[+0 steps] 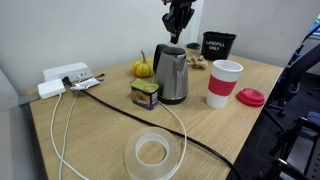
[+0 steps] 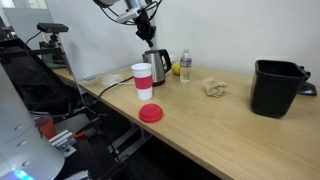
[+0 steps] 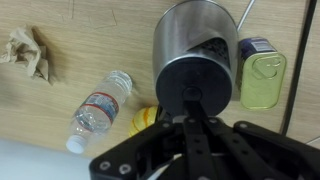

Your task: Open the kettle lid

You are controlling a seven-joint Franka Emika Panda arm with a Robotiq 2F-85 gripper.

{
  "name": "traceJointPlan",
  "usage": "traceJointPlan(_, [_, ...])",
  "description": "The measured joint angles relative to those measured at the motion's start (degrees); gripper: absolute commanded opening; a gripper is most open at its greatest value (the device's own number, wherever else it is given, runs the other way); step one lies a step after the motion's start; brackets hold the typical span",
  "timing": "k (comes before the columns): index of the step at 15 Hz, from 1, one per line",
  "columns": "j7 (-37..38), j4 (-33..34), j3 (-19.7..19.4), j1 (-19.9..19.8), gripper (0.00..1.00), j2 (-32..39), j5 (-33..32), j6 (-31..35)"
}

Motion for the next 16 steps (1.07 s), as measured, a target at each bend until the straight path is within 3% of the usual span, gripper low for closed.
traceJointPlan(16, [0.47,0.43,-2.08,1.57,0.0,2.09,-1.81,0.18])
